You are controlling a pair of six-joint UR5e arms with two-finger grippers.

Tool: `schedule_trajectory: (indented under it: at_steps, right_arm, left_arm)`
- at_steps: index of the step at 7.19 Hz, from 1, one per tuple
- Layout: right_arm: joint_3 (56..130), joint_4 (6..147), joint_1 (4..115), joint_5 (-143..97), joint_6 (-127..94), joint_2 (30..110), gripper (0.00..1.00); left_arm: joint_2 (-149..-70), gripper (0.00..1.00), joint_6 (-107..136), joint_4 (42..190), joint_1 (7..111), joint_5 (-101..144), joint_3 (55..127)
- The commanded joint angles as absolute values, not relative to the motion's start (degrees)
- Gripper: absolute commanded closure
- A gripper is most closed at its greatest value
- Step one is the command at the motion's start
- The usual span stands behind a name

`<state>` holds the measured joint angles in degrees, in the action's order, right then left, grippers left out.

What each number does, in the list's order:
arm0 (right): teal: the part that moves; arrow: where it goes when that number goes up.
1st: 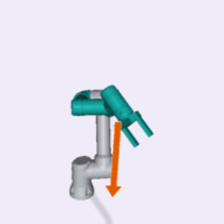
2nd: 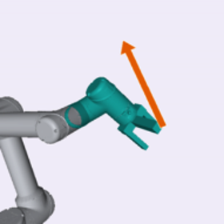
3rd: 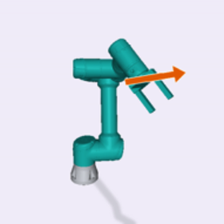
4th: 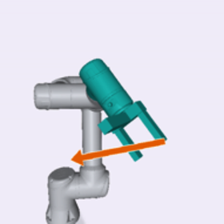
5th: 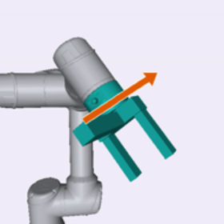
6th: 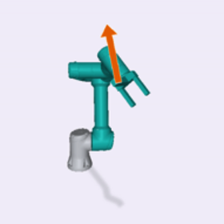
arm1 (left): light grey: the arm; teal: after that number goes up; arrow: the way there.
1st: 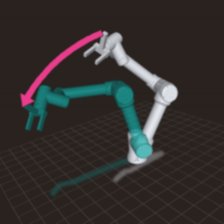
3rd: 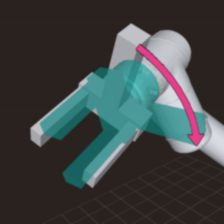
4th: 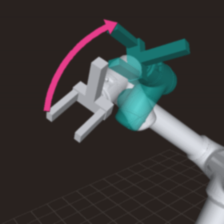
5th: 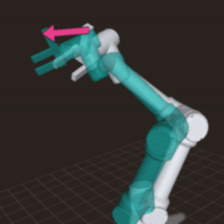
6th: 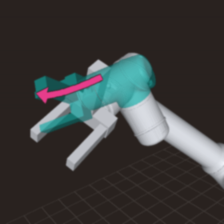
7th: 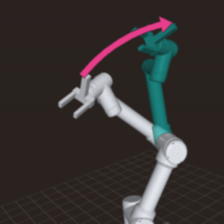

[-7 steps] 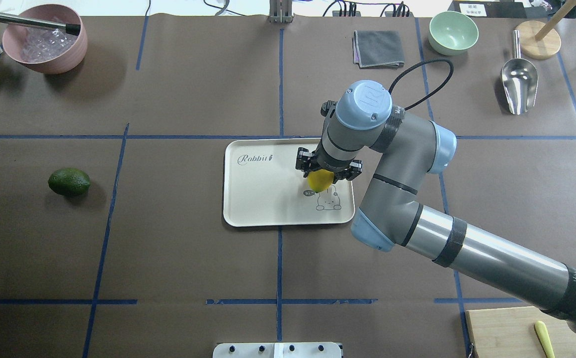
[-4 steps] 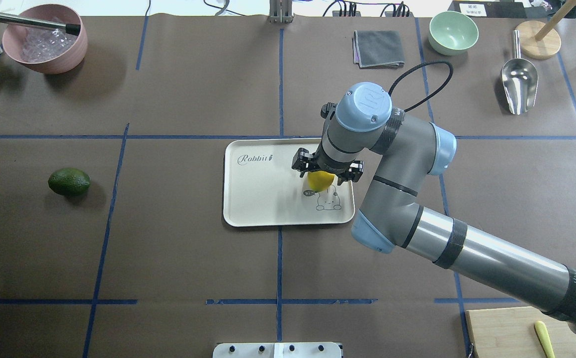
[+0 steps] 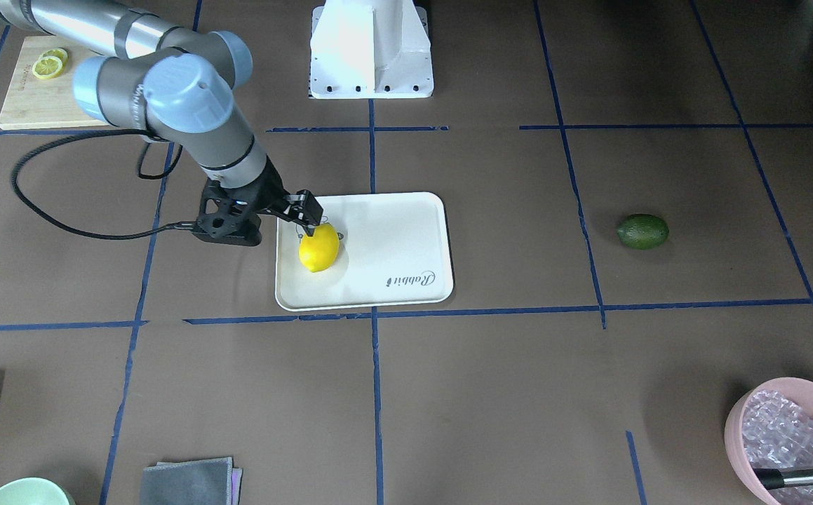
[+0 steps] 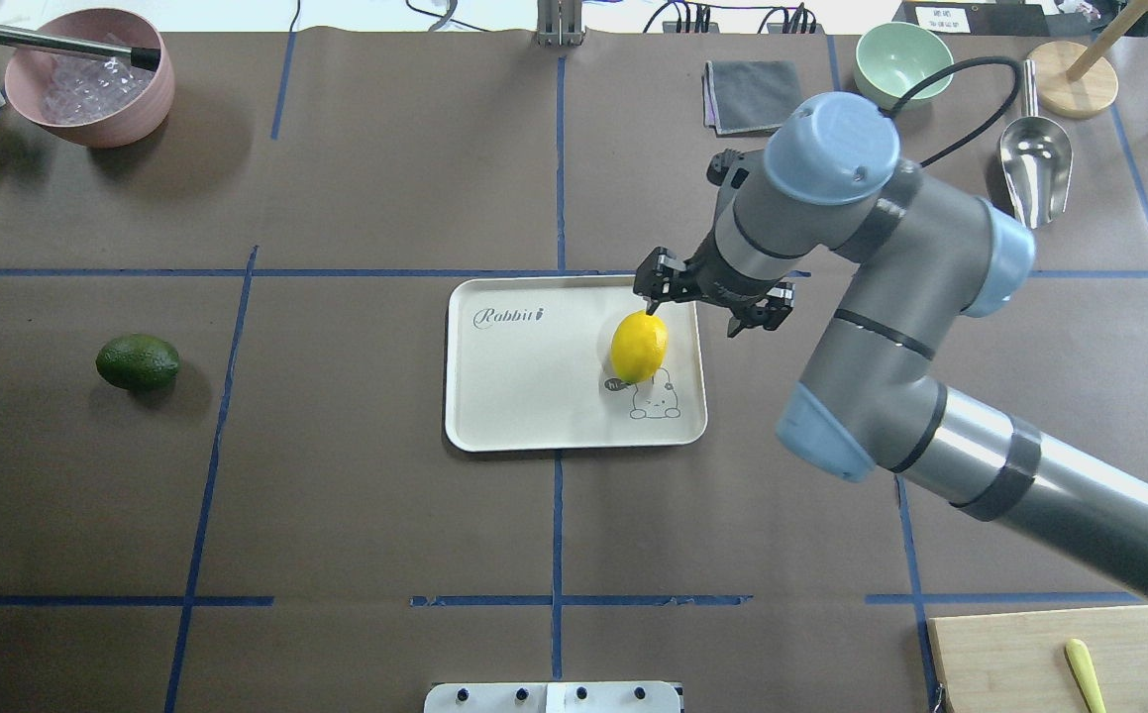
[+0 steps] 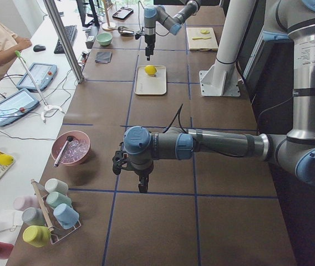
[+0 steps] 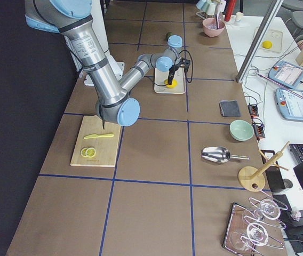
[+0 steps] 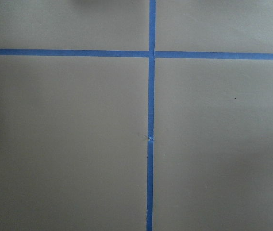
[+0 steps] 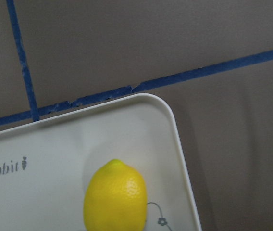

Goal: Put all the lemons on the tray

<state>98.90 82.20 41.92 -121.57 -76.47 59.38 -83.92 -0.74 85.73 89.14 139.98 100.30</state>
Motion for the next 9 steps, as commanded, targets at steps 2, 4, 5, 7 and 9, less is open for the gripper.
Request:
schedule_trajectory:
  at_steps: [2,4,5,7,9]
  right_arm:
    - [107.04,82.44,54.29,-130.16,-58.89,75.97,0.0]
    - [106.53,82.53,59.57,-130.34,-42.35,82.86,0.0]
    - [106.18,82.53,60.29,-130.34,-40.8,83.75,0.0]
    - [106.08,82.27,60.29,-130.25,-40.69,84.37,0.0]
    - [106.08,82.0,60.29,-129.82,-40.52,85.16,0.0]
  left_arm:
    - [-84.46,0.0,13.63,89.98,80.9,146.43,104.65]
    - [-84.99,0.0,32.42,97.69,71.59,146.25,106.43]
    - [-86.73,0.0,45.57,100.08,68.59,145.55,106.17]
    - [-90.5,0.0,64.14,103.88,62.0,139.69,105.04]
    - [-93.33,0.0,80.35,104.93,59.25,135.88,105.12]
